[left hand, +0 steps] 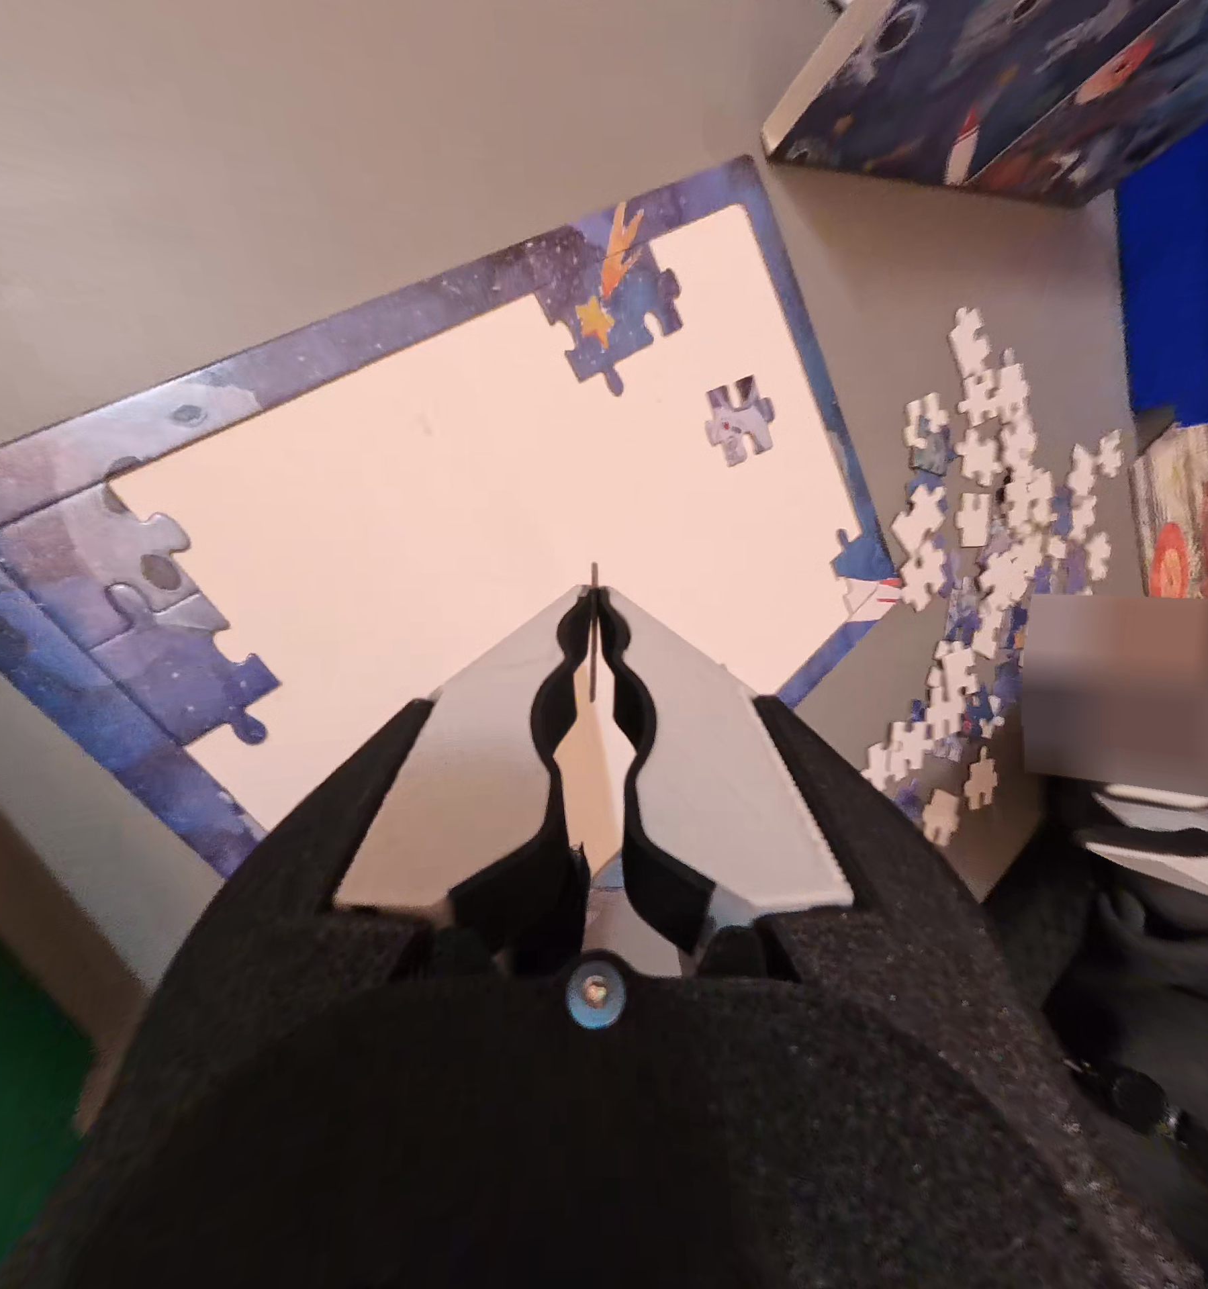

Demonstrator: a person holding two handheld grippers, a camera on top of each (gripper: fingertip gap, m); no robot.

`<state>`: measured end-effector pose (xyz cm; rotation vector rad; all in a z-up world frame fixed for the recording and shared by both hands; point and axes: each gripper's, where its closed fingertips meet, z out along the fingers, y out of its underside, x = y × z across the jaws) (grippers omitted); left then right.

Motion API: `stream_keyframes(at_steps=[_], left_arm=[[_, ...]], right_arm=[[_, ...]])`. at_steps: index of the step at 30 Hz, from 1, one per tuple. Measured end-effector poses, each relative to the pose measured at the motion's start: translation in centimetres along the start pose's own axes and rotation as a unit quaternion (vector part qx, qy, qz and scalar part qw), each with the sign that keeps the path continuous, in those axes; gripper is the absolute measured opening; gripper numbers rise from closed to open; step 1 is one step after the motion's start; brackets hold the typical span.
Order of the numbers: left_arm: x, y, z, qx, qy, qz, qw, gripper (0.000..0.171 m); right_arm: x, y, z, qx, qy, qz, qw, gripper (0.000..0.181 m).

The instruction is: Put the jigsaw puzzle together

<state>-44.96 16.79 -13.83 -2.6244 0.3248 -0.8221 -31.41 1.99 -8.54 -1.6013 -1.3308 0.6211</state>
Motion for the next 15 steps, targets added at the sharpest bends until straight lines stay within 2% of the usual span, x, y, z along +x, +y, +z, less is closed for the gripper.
stream_keyframes(at_steps=[3,9,12,15], left_arm=[[-1.7,-0.2,0.5,-0.015,-0.034,-0.001,0.999,0.001],[-3.1,-0.9,1.1,-0.031,-0.041,-0.018,0.999,0.002],[-3.8,-0.7,1.5,-0.039,-0.068,-0.006,0.997,0.012],[-4.0,-0.4,1.5,-0.042,-0.087,0.004,0.995,0.013]], right_arm=[[0.0,-0.4,-0.2,0.010,-0.002,0.004,1.000,0.019],[0.6,0.0,-0.2,0.002,0.001,0.017,1.000,0.019],[0.8,0.1,-0.4,0.001,0.005,0.019,1.000,0.019],[1.2,0.4,-0.4,-0.003,0.010,0.021,1.000,0.019]])
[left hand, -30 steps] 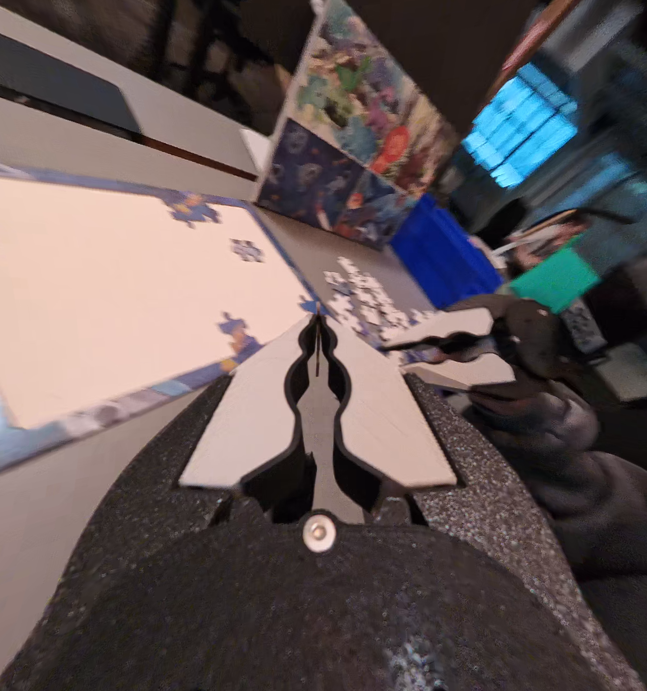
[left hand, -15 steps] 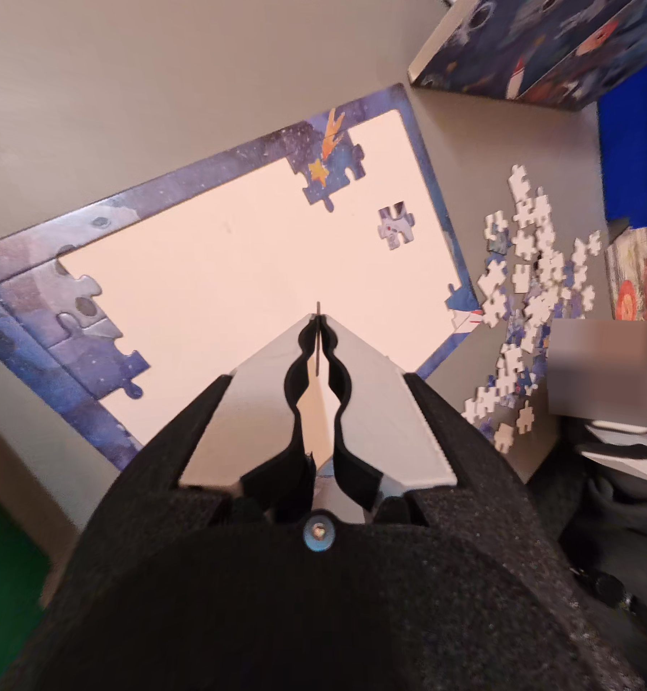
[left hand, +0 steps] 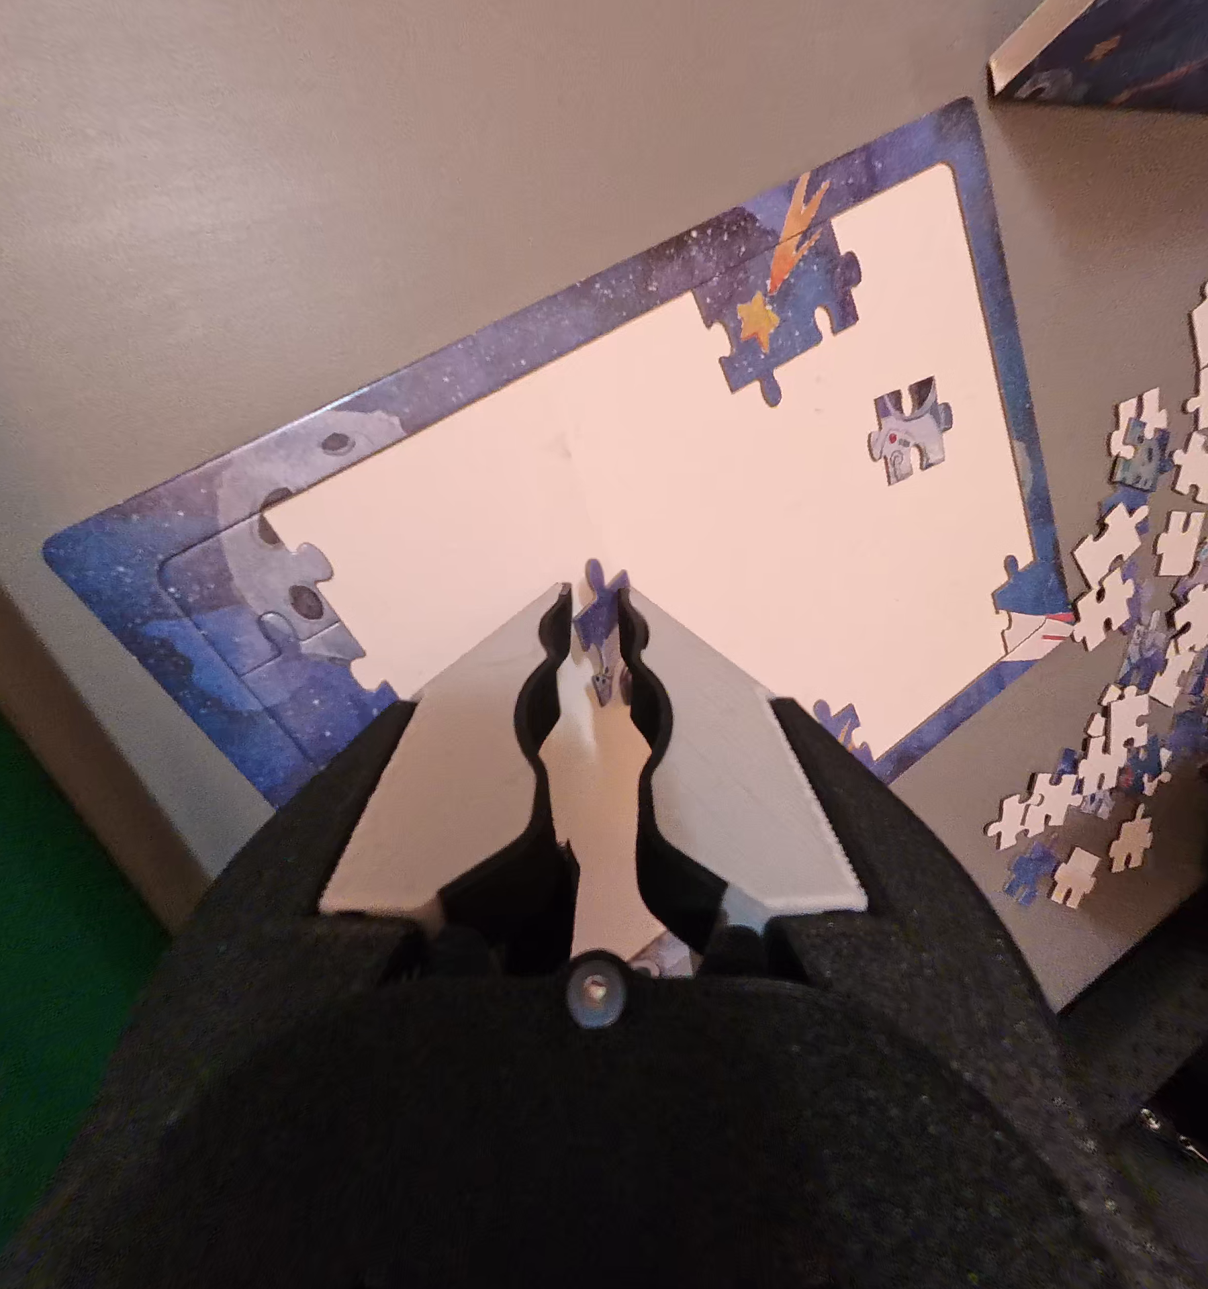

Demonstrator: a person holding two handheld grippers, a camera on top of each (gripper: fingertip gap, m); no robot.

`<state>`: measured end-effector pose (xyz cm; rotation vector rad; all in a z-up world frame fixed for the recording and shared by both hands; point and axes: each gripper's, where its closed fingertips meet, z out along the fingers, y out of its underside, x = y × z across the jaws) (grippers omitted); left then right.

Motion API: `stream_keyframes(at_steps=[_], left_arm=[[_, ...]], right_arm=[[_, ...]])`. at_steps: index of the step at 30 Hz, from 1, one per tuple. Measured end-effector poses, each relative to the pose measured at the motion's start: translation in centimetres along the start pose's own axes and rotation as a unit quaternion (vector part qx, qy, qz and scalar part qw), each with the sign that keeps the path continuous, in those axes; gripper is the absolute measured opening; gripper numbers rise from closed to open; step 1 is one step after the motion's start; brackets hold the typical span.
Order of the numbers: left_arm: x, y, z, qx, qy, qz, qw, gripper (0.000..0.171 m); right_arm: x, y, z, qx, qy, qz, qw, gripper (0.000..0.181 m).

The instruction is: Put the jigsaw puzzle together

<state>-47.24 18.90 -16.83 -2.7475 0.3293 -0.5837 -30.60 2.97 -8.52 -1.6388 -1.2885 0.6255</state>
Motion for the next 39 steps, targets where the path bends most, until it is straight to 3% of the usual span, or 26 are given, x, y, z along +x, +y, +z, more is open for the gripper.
stream_keyframes(at_steps=[4,7,12,15,19,21,23,28,31,34,36,39], left_arm=[[-0.8,0.4,-0.3,-0.004,-0.038,0.012,0.999,0.017],[-1.4,0.2,-1.0,0.007,-0.071,0.024,0.997,0.021],[-0.8,-0.9,-2.9,0.047,-0.123,0.074,0.989,0.021],[2.2,0.1,-4.6,0.076,-0.131,0.110,0.982,0.021],[12.2,3.3,-6.2,0.200,-0.015,0.094,0.975,0.020],[14.2,5.2,-5.5,0.246,-0.017,0.087,0.965,0.020],[14.1,6.6,-4.2,0.278,-0.051,0.094,0.955,0.020],[11.1,8.5,-4.0,0.318,-0.136,0.104,0.932,0.020],[11.6,7.4,-5.9,0.358,-0.104,0.098,0.923,0.020],[13.0,7.6,-5.7,0.360,-0.052,0.098,0.926,0.020],[13.6,7.9,-5.0,0.347,-0.048,0.112,0.930,0.020],[15.1,8.4,-4.1,0.330,-0.024,0.140,0.933,0.020]], right_arm=[[3.9,1.3,-0.6,-0.023,0.085,0.025,0.996,0.020],[7.8,2.2,-2.3,-0.022,0.162,0.072,0.984,0.025],[12.5,4.0,-5.6,-0.008,0.232,0.158,0.960,0.028],[14.8,5.4,-7.8,-0.005,0.273,0.196,0.942,0.029],[17.3,6.9,-10.7,0.000,0.318,0.221,0.922,0.034],[17.9,7.1,-11.6,0.015,0.324,0.241,0.915,0.036],[18.1,7.1,-12.0,0.032,0.319,0.259,0.911,0.042],[18.3,7.1,-11.8,0.030,0.326,0.243,0.913,0.054],[18.5,7.3,-11.6,0.012,0.339,0.212,0.916,0.061],[18.6,7.6,-11.2,-0.003,0.343,0.174,0.923,0.065],[17.5,7.4,-9.5,0.006,0.299,0.128,0.946,0.066],[14.6,8.8,-6.6,-0.045,0.213,0.145,0.965,0.067]])
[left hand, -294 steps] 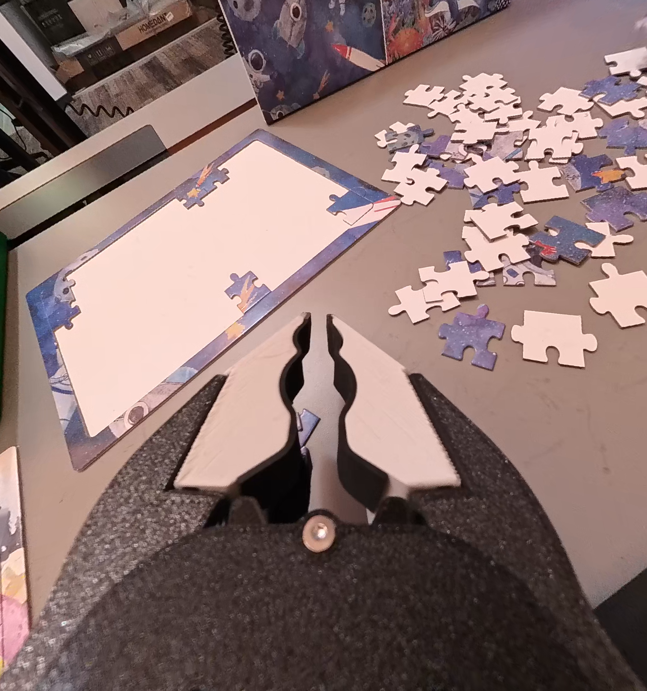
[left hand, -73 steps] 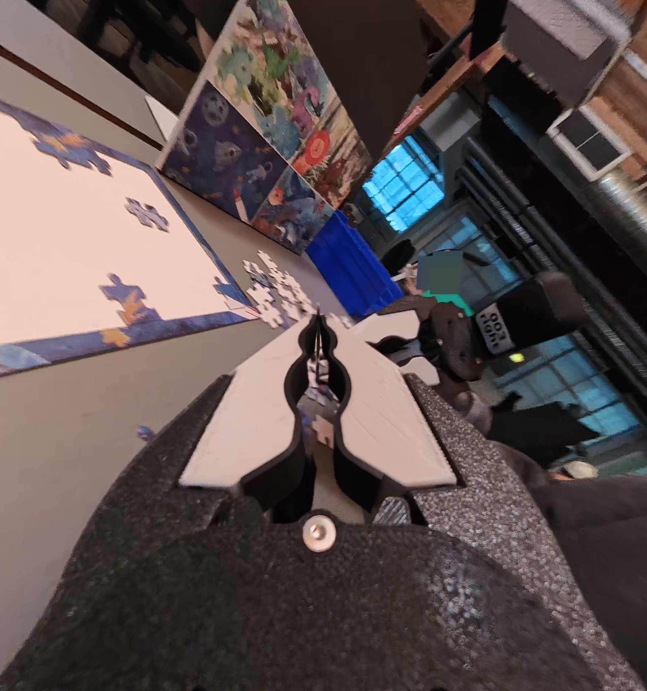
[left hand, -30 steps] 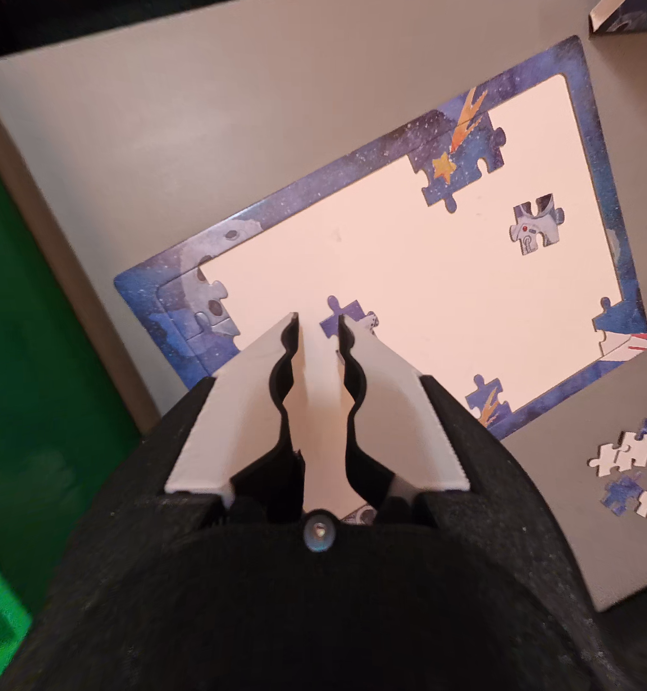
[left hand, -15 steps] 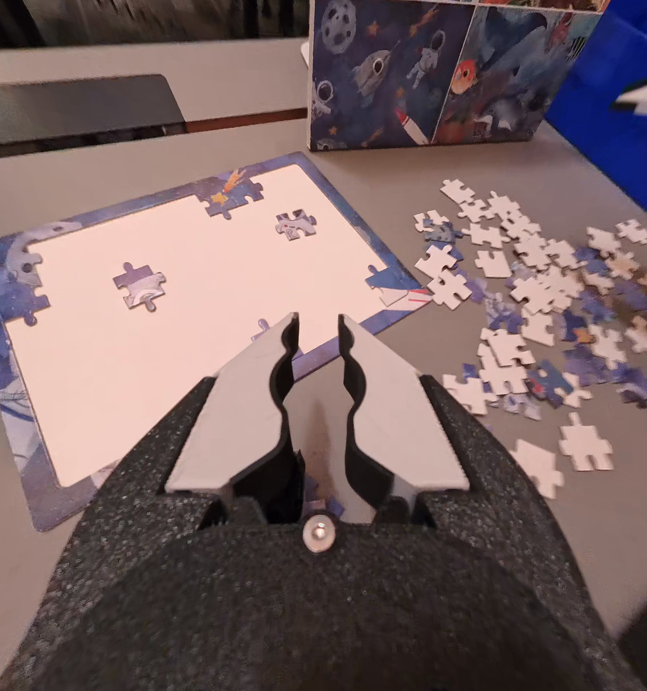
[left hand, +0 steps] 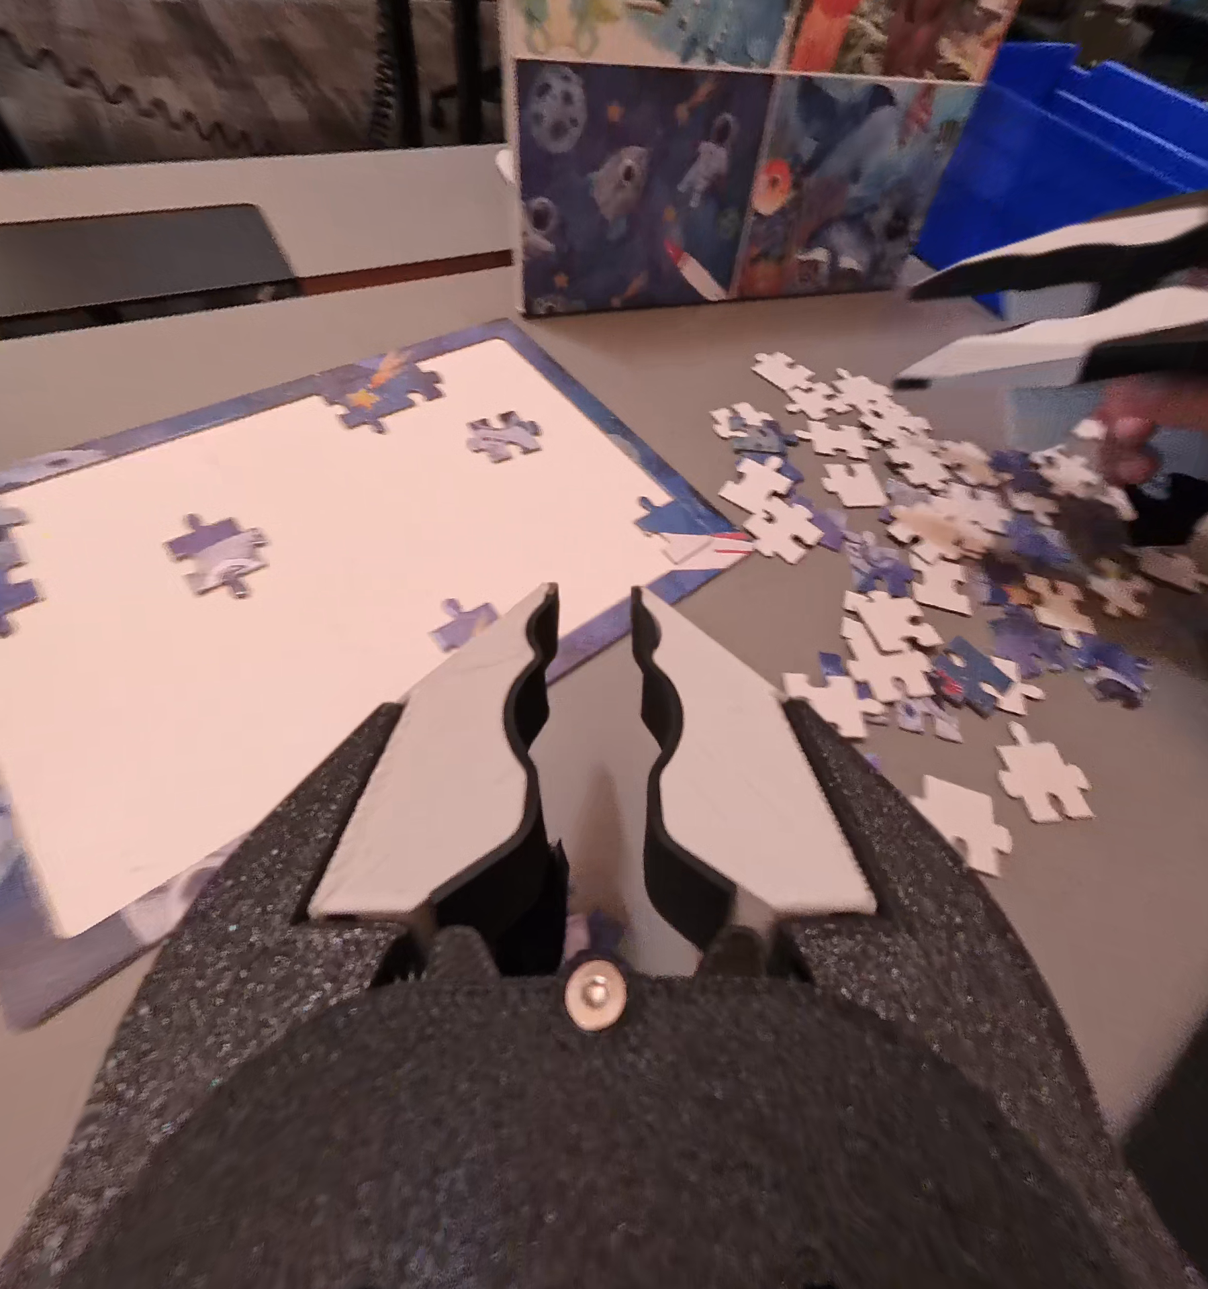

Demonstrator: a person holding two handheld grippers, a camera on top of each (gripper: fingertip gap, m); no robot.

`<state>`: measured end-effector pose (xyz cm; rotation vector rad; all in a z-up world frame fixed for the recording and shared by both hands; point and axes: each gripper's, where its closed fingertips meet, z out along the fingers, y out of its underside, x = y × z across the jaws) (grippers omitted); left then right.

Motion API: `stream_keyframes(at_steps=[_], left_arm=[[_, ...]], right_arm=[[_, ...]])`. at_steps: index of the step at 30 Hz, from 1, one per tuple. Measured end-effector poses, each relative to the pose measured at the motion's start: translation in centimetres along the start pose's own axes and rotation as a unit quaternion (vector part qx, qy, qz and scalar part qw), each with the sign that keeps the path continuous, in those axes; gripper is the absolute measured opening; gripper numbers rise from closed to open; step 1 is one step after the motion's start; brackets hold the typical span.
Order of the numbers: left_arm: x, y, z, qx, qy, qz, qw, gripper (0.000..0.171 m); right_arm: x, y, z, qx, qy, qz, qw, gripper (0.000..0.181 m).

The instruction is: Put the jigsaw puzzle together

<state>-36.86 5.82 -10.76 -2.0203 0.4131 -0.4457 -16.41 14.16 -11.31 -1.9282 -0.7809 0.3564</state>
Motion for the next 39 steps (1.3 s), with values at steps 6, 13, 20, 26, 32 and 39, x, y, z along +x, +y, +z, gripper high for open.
stream_keyframes(at_steps=[6,13,20,26,32,39], left_arm=[[3.5,2.9,1.2,-0.075,0.072,0.022,0.994,0.021],[3.3,3.5,1.5,-0.088,0.062,0.029,0.994,0.021],[3.1,3.5,1.5,-0.088,0.060,0.023,0.994,0.021],[3.2,3.3,1.5,-0.084,0.068,0.014,0.994,0.021],[3.5,3.0,1.2,-0.078,0.089,-0.013,0.993,0.021],[3.5,3.1,1.3,-0.080,0.091,-0.016,0.992,0.021]], right_arm=[[-8.7,3.5,-0.6,-0.130,-0.220,-0.054,0.965,0.040],[-8.9,6.7,-0.5,-0.214,-0.219,-0.087,0.948,0.044],[-8.6,6.7,-0.3,-0.212,-0.208,-0.088,0.951,0.038],[-9.3,6.7,-0.9,-0.217,-0.221,-0.116,0.944,0.018],[-9.7,6.6,-1.3,-0.217,-0.228,-0.143,0.938,0.007],[-9.9,8.0,-2.7,-0.237,-0.234,-0.191,0.923,0.048]])
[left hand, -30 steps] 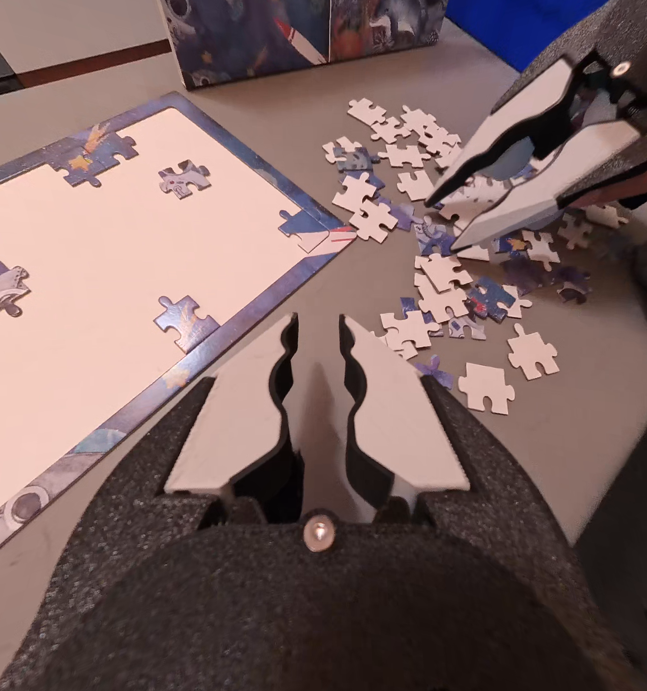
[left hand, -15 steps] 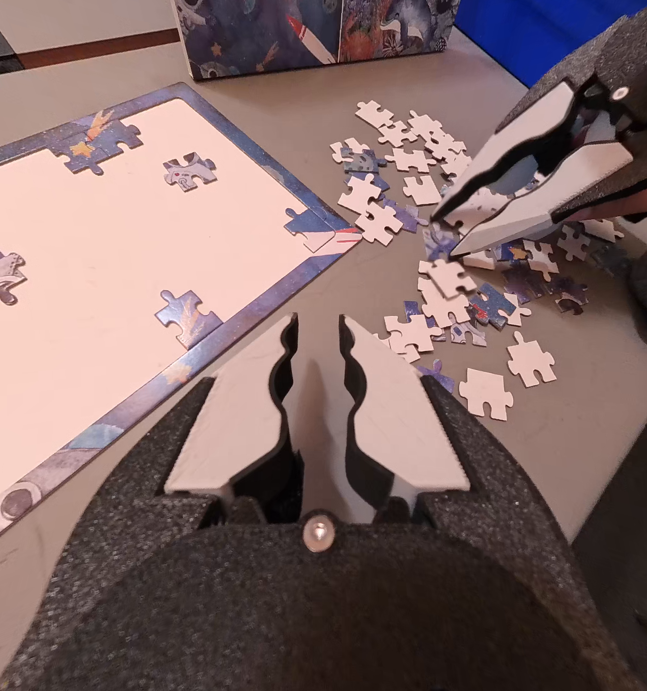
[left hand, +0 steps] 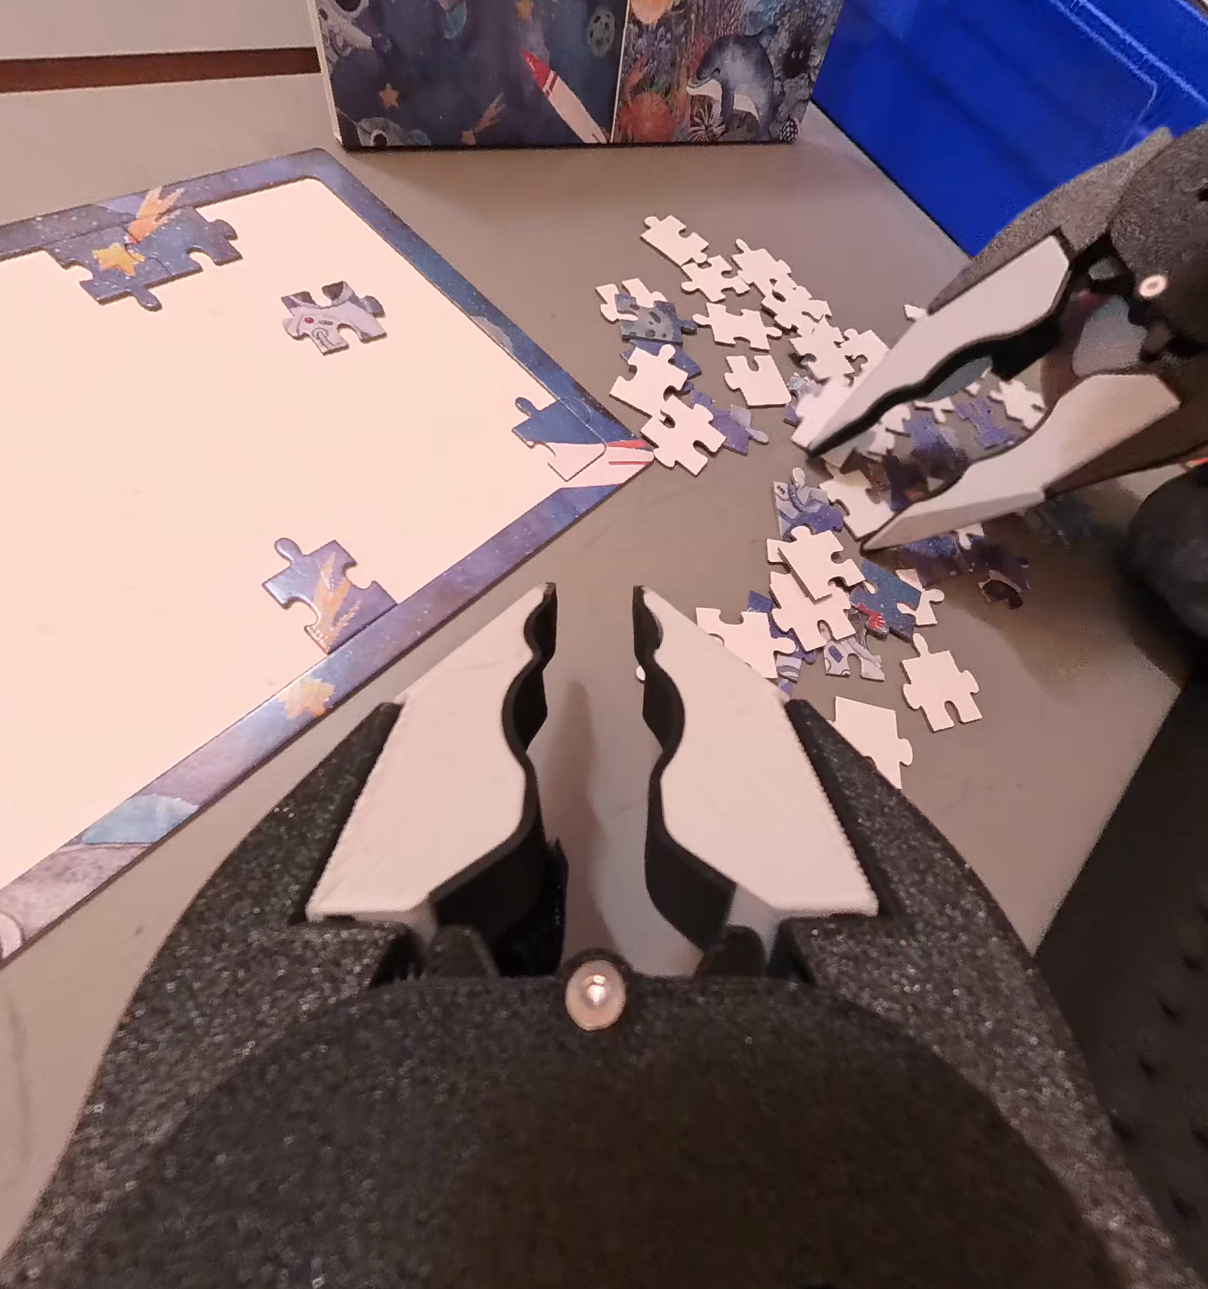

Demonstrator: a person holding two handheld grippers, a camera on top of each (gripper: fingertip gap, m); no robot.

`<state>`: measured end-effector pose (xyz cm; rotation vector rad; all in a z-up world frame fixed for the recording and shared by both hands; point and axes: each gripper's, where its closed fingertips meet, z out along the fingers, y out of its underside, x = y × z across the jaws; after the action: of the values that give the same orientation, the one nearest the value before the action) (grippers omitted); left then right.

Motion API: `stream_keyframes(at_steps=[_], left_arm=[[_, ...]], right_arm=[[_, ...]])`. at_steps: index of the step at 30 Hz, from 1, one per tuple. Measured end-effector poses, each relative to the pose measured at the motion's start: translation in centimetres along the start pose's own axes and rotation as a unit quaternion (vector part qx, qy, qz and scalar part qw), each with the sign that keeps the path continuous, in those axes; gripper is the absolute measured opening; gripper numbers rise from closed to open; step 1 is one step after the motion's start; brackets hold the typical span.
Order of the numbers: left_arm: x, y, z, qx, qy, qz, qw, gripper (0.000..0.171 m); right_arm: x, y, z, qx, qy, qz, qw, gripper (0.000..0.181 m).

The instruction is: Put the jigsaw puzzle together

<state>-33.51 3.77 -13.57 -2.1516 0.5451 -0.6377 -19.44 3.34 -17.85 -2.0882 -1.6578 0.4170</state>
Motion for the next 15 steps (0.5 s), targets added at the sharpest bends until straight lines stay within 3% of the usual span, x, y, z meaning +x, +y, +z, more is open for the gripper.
stream_keyframes(at_steps=[3,7,15], left_arm=[[0.1,0.0,0.0,0.000,0.002,0.002,1.000,0.021],[0.3,0.2,0.1,-0.005,0.004,0.006,1.000,0.021],[0.4,0.2,0.2,-0.007,-0.003,0.015,1.000,0.021]], right_arm=[[0.4,-0.8,0.2,0.011,0.028,-0.016,0.999,0.045],[-0.1,-1.1,0.6,0.022,-0.022,0.038,0.999,0.036],[0.1,-1.5,0.9,0.029,-0.008,0.028,0.999,0.032]])
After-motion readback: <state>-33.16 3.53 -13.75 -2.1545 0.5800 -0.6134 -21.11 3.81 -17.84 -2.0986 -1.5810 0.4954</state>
